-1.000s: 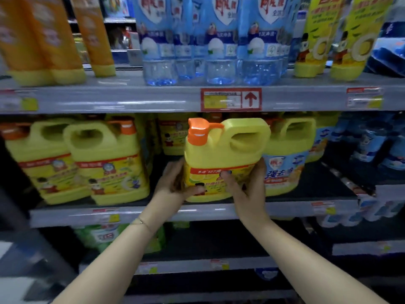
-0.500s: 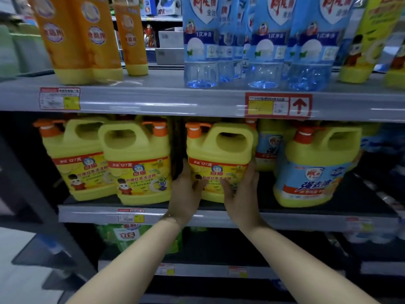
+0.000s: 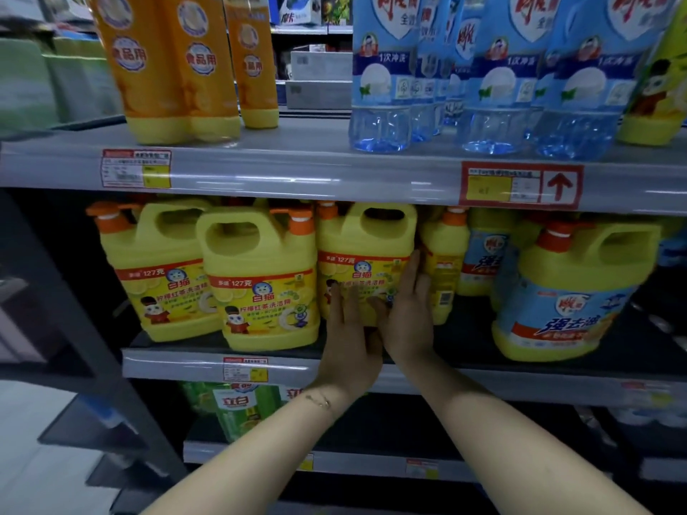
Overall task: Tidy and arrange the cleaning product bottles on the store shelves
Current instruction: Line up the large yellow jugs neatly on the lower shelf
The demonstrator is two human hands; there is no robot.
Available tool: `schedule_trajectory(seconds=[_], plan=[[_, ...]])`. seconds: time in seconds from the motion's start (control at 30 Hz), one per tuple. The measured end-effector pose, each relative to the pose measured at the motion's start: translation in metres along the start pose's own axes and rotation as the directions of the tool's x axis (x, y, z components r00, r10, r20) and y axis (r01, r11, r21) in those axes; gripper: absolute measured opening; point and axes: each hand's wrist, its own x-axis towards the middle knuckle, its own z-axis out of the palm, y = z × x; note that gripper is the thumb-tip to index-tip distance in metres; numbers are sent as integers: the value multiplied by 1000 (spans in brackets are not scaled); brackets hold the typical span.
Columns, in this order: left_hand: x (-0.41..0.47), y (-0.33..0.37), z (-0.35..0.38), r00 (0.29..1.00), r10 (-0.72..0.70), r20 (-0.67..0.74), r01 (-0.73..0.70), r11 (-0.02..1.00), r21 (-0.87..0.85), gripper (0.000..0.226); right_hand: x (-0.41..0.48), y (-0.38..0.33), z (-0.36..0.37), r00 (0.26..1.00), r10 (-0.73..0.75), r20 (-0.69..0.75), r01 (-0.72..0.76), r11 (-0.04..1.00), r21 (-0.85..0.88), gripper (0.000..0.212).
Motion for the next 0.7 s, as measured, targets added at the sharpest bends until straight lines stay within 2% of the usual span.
schedule_trajectory(seconds=[0.13,0.23,0.33,0.43,0.5,0.57,0.63,0.7], plan=[[-9,-14,-25,998,20,-56,-21,1000,-22,48,10,-1,10,999,7,48,-7,1000,-15,86],[-18,-31,-52,982,39,-186,-35,999,25,35,12,-5,20,989,-45,138,45,999,5,76],[-23,-50,-81,920,-2,-391,14,1000,27,41,9,-16,25,982,-106,153,95,992,82,65],[-16,-79,-104,838,-121,-533,108,993,-57,55,-1,-31,33,954,-256,159,199,931,307,38],[-11,-87,-116,821,-231,-523,140,968,-208,60,-8,-49,38,934,-262,241,145,898,414,46],[-7,-84,-120,843,-344,-413,194,911,-363,62,-9,-63,43,937,-216,276,72,890,450,63],[-9,-79,-120,872,-357,-334,222,898,-380,57,-11,-69,45,949,-200,244,73,891,448,63],[-14,-75,-118,891,-302,-339,173,917,-360,47,-15,-67,46,963,-204,177,112,897,428,61]])
